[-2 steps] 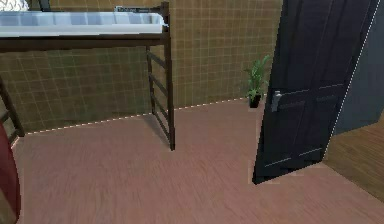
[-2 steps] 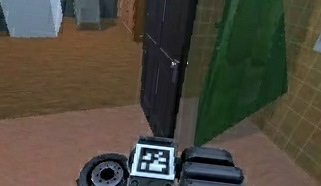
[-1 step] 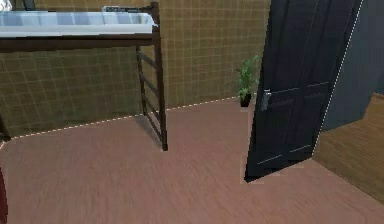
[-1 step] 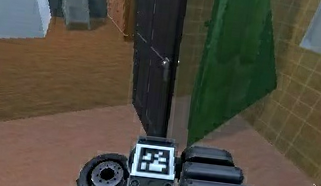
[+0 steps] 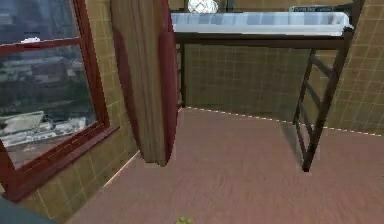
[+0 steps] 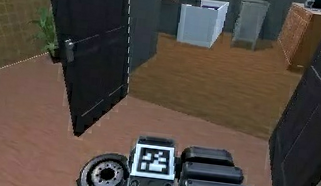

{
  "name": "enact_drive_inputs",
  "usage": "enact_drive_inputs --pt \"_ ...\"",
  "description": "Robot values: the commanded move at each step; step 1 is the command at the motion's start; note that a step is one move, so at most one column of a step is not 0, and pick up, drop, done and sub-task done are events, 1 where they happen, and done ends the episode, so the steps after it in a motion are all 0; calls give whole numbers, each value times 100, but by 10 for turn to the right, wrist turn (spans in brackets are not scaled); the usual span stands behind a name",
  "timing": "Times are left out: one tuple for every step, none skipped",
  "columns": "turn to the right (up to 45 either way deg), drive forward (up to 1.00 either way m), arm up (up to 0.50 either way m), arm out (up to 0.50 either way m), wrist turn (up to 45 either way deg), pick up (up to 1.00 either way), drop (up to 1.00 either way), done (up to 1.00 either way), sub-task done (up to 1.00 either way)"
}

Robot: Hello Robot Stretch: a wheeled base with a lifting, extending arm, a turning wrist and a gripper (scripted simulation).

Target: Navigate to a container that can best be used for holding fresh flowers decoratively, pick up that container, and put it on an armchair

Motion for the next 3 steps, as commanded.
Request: enact_drive_inputs --pt "-450 0 0 0 0 0 0 0 0" --pt "-450 0 0 0 0 0 0 0 0" --pt "-30 0 0 0 0 0 0 0 0"
